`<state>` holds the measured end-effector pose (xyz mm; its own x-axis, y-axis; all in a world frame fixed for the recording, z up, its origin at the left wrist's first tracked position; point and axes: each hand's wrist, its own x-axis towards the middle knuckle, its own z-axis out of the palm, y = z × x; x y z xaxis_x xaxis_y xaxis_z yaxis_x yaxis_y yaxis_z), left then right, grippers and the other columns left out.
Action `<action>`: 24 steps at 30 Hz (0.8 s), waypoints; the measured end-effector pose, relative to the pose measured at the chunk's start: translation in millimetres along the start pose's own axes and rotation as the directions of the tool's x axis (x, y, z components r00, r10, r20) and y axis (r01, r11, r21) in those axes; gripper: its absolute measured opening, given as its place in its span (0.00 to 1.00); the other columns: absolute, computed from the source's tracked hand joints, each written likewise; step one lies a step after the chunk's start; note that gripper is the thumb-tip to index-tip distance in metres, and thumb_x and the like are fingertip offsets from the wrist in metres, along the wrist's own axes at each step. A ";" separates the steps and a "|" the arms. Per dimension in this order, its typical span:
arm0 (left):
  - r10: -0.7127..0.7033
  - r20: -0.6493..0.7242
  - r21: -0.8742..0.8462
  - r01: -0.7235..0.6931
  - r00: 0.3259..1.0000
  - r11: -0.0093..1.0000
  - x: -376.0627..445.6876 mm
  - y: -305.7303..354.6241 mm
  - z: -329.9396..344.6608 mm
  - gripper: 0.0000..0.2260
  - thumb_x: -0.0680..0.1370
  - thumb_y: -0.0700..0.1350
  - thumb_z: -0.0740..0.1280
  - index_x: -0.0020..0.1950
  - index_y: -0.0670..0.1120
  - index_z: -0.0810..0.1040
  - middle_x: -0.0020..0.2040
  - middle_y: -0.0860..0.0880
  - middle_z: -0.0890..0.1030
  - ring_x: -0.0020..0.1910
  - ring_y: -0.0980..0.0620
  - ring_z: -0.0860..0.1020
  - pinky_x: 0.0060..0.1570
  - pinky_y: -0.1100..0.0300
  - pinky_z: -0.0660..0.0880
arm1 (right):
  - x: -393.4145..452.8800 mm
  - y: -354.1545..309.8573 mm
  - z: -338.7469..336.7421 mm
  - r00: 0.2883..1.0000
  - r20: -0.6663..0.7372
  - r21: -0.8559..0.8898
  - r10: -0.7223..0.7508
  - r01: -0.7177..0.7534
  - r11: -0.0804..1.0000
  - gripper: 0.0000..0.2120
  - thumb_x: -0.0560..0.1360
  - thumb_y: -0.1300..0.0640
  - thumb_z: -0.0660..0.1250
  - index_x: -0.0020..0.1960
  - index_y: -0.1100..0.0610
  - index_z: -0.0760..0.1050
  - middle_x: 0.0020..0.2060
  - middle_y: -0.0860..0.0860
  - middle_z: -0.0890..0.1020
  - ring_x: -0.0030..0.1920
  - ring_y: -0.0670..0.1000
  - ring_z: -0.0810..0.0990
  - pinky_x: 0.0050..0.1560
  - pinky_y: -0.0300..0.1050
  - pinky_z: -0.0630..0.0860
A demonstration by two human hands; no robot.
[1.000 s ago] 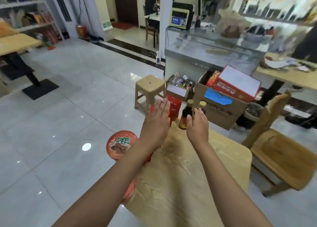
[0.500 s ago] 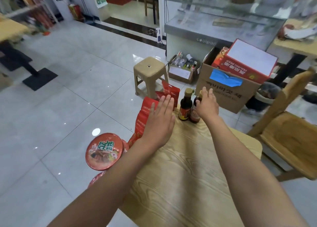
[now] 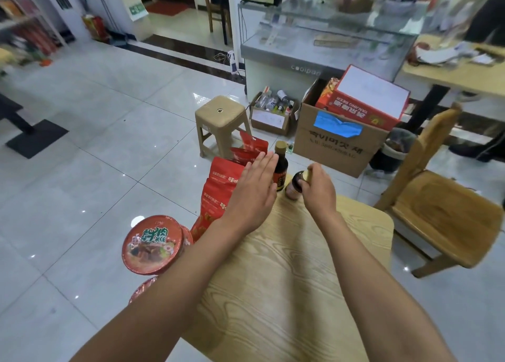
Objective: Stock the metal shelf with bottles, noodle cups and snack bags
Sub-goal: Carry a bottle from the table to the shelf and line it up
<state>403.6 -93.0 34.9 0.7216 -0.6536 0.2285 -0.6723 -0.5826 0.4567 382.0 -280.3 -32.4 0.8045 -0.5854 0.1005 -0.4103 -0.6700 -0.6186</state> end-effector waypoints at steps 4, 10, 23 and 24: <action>0.018 -0.033 -0.051 -0.020 0.999 0.999 -3.3 10.7 -2.3 0.27 0.83 0.43 0.58 0.80 0.47 0.53 0.80 0.51 0.55 0.79 0.56 0.48 0.78 0.53 0.49 | -29.9 -2.4 -18.5 0.999 -0.025 0.087 -0.032 0.034 0.996 0.14 0.76 0.57 0.69 0.59 0.57 0.71 0.51 0.53 0.80 0.53 0.55 0.76 0.49 0.46 0.70; -0.056 -0.023 -0.235 0.049 0.998 0.971 -18.4 15.9 -7.2 0.29 0.79 0.43 0.65 0.78 0.47 0.58 0.76 0.51 0.64 0.75 0.54 0.61 0.74 0.53 0.61 | -59.2 -39.0 -59.4 0.996 -0.089 0.297 -0.022 0.048 0.954 0.16 0.75 0.52 0.71 0.60 0.53 0.74 0.51 0.47 0.80 0.52 0.49 0.78 0.53 0.47 0.76; -0.387 -0.091 -0.546 0.279 0.918 0.790 -76.0 -21.3 -95.9 0.40 0.64 0.56 0.81 0.70 0.60 0.65 0.67 0.58 0.74 0.62 0.58 0.73 0.58 0.61 0.71 | -90.7 -234.6 -115.4 0.939 -0.124 0.612 -0.321 0.327 0.720 0.16 0.74 0.51 0.73 0.60 0.47 0.75 0.52 0.43 0.81 0.53 0.41 0.80 0.58 0.49 0.79; -0.421 -0.103 -0.576 0.292 0.901 0.764 -83.9 -24.7 -110.2 0.39 0.65 0.53 0.81 0.71 0.59 0.65 0.65 0.58 0.75 0.61 0.58 0.73 0.57 0.62 0.71 | -95.4 -253.8 -112.7 0.928 -0.123 0.629 -0.352 0.347 0.696 0.16 0.74 0.51 0.73 0.60 0.48 0.75 0.52 0.43 0.81 0.53 0.41 0.80 0.58 0.47 0.79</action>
<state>377.9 29.4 99.1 0.9504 -0.2939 0.1018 -0.2080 -0.3574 0.9105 361.0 -105.8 202.8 0.8382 -0.3637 0.4063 0.2636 -0.3820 -0.8857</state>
